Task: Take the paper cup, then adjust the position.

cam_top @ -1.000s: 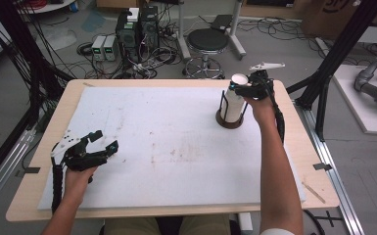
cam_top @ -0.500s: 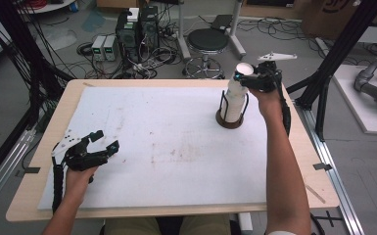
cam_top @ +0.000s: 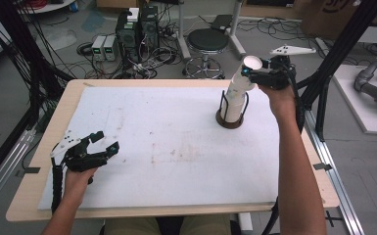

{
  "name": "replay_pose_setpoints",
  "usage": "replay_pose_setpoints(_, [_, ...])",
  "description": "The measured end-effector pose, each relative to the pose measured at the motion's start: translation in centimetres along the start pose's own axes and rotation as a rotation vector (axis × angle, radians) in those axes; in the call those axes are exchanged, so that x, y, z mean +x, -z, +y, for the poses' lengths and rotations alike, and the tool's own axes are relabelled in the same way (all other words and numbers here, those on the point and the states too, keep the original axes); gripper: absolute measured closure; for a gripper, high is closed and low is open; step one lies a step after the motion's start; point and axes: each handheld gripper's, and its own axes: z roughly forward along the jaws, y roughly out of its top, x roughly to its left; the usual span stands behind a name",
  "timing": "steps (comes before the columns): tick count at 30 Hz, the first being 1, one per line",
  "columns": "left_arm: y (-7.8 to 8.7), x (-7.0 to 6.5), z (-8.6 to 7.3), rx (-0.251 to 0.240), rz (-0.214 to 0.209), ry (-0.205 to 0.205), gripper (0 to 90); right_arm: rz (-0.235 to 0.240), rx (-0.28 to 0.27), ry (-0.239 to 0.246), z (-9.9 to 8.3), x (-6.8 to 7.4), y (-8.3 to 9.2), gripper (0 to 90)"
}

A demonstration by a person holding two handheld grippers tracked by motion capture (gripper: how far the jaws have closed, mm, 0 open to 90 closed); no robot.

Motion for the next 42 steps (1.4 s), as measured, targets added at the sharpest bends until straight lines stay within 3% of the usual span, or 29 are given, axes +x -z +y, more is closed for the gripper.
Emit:
replay_pose_setpoints(5, [0.0, -0.1, 0.0, -0.004, -0.018, 0.002, 15.6, 0.05, -0.01, 0.025, -0.5, 1.0, 1.6, 36.4])
replay_pose_setpoints(10, [0.0, -0.2, 0.0, -0.002, -0.028, -0.007, 15.6, 0.141, -0.011, 0.048, -1.9, 2.5, 2.7, 36.3])
replay_pose_setpoints(20, [0.2, 0.0, 0.0, -0.019, -0.036, -0.014, 15.7, 0.268, 0.038, 0.094, -5.2, 6.1, 1.9, 36.3])
replay_pose_setpoints(28, [0.9, -0.1, 0.1, -0.024, -0.033, -0.027, 15.7, 0.326, 0.065, 0.111, -6.0, 7.8, 0.4, 36.3])
replay_pose_setpoints(34, [0.8, -0.1, 0.1, -0.026, -0.045, -0.027, 15.6, 0.34, 0.068, 0.124, -6.2, 8.3, -0.1, 36.1])
replay_pose_setpoints(42, [0.3, -0.6, 0.3, -0.022, -0.108, -0.023, 15.5, 0.36, 0.078, 0.114, -7.2, 8.8, -1.2, 36.1])
